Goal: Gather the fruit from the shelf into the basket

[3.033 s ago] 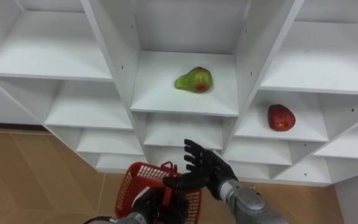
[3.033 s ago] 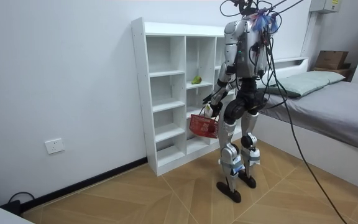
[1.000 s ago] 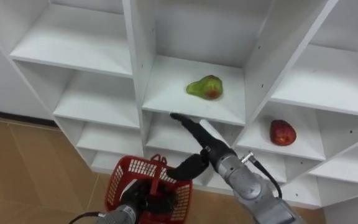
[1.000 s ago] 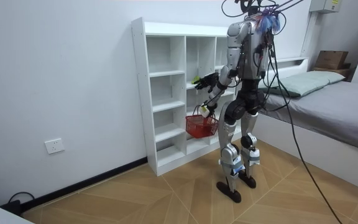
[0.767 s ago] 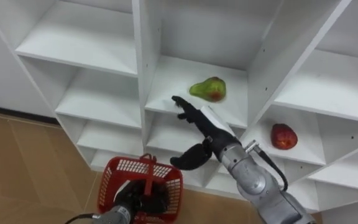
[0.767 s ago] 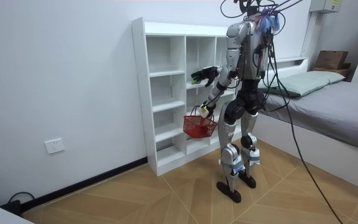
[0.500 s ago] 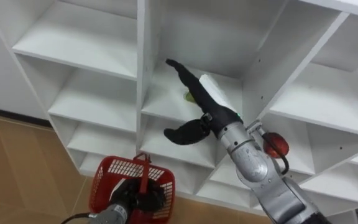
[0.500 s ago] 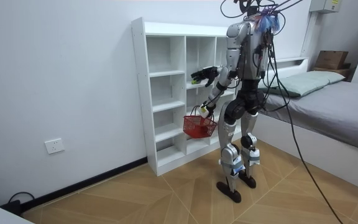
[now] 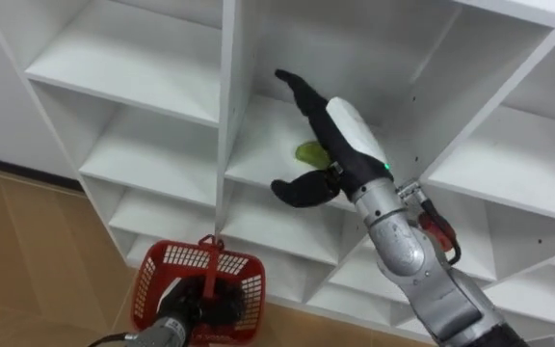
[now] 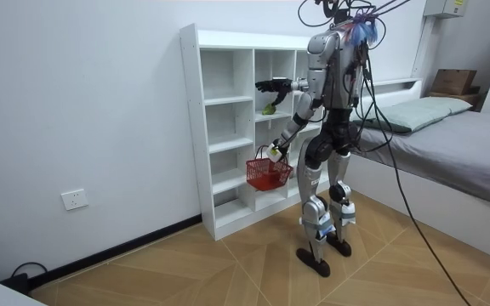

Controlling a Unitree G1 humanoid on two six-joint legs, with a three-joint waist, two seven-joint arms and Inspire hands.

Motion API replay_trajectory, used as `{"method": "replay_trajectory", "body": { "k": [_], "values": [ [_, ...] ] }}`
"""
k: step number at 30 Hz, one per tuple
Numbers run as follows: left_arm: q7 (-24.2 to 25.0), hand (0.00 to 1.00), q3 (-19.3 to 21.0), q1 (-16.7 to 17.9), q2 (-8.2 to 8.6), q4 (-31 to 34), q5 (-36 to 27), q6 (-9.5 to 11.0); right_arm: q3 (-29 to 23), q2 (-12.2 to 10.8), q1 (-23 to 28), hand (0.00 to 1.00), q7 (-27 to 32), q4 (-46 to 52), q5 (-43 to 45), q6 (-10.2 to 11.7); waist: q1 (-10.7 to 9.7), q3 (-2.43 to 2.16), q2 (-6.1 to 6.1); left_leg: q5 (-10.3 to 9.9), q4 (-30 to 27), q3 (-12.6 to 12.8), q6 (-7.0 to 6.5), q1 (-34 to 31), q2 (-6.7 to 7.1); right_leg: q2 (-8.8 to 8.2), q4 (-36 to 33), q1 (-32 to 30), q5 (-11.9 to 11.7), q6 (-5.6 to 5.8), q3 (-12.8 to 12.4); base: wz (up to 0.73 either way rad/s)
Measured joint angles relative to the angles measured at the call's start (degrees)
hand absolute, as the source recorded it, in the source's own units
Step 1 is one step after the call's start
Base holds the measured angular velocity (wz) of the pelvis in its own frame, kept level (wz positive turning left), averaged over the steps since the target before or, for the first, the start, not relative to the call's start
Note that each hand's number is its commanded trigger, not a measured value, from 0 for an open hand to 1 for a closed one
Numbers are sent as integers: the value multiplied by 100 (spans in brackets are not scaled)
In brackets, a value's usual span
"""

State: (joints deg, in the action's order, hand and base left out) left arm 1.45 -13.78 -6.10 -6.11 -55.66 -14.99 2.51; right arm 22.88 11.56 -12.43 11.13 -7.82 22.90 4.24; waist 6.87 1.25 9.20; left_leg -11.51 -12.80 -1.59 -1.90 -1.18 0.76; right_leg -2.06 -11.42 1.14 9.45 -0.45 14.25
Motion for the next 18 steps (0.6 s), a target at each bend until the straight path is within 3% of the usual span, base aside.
{"method": "replay_trajectory", "body": {
  "k": [9,14,18],
  "values": [
    [3,100,50,96,16,55,227,-60,-260,324,-10,0,93,-107,-292,-46,-15,-12,27,1,6,-11,1,64,-7,-12,71,97,0,0,8,0],
    [0,100,319,94,-52,183,639,-127,-663,407,-49,0,133,-296,-505,-81,-25,-28,184,3,-55,-11,7,19,-9,-7,70,123,0,0,12,2],
    [0,100,338,94,-103,169,676,-174,-662,437,-298,0,137,-722,-741,-174,-13,-20,319,-5,-89,-20,10,37,-9,-9,76,177,-6,10,23,4]
  ]
}}
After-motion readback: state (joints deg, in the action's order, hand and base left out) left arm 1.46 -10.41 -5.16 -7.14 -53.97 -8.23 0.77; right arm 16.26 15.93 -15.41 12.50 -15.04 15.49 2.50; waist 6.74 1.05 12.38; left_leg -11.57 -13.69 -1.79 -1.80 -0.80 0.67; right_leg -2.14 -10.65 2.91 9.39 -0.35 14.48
